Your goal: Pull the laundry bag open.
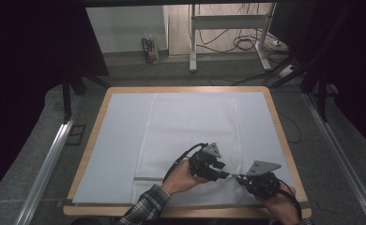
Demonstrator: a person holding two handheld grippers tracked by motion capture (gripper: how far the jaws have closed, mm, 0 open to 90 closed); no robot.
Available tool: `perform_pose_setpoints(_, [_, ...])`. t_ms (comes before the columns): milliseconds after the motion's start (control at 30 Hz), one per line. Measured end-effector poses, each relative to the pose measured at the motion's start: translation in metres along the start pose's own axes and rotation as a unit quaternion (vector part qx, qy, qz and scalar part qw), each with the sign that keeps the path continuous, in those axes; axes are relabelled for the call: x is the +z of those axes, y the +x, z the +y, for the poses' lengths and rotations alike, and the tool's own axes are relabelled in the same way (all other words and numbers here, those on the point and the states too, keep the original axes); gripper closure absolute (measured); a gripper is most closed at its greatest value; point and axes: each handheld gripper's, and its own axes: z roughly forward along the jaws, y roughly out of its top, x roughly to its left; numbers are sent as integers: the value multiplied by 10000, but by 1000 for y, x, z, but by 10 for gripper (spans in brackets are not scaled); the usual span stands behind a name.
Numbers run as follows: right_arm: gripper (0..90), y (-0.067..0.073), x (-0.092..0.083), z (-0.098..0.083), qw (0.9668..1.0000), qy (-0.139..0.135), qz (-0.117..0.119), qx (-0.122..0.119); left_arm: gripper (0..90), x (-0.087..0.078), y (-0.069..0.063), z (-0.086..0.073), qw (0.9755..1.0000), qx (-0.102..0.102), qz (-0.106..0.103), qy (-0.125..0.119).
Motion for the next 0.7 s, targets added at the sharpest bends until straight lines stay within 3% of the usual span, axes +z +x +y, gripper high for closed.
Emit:
perform_pose_setpoints(167, [815,2,0,0,10000,3,-47,-79,657,8,0,-1,9995,-8,-297,108])
perform_pose_setpoints(467, [812,2,-1,0,9998,-3,-119,-178,706,6,-10,2,9989,74,-423,180])
perform_pose_setpoints(633, [811,3,-1,1,9997,-15,-142,-218,734,8,-9,3,9982,81,-555,230])
perform_pose_setpoints(700, [811,3,-1,1,9996,-24,-146,-226,738,11,-10,3,9982,86,-513,283])
